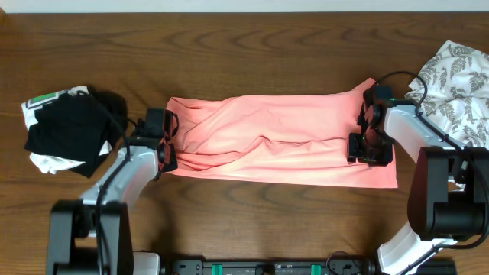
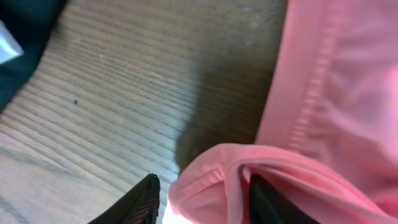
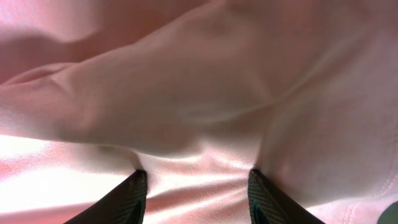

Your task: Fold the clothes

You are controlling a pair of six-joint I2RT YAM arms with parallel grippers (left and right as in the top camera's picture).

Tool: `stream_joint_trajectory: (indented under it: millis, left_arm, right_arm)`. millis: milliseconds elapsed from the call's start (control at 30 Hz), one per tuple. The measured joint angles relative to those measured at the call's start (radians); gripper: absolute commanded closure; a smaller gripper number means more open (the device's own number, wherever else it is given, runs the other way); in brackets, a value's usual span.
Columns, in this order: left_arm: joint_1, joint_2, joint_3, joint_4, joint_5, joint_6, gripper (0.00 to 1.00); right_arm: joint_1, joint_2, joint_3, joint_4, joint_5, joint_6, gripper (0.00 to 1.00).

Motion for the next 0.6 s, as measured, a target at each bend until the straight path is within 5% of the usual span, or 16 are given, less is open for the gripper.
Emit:
stream_joint_trajectory:
  millis: [600]
  left_arm:
    - [0.0, -0.263, -0.001, 0.042, 0.039, 0.0, 0.36]
  right_arm:
    - [0.011, -0.248, 0.087, -0.012, -0.006, -0.028, 0.36]
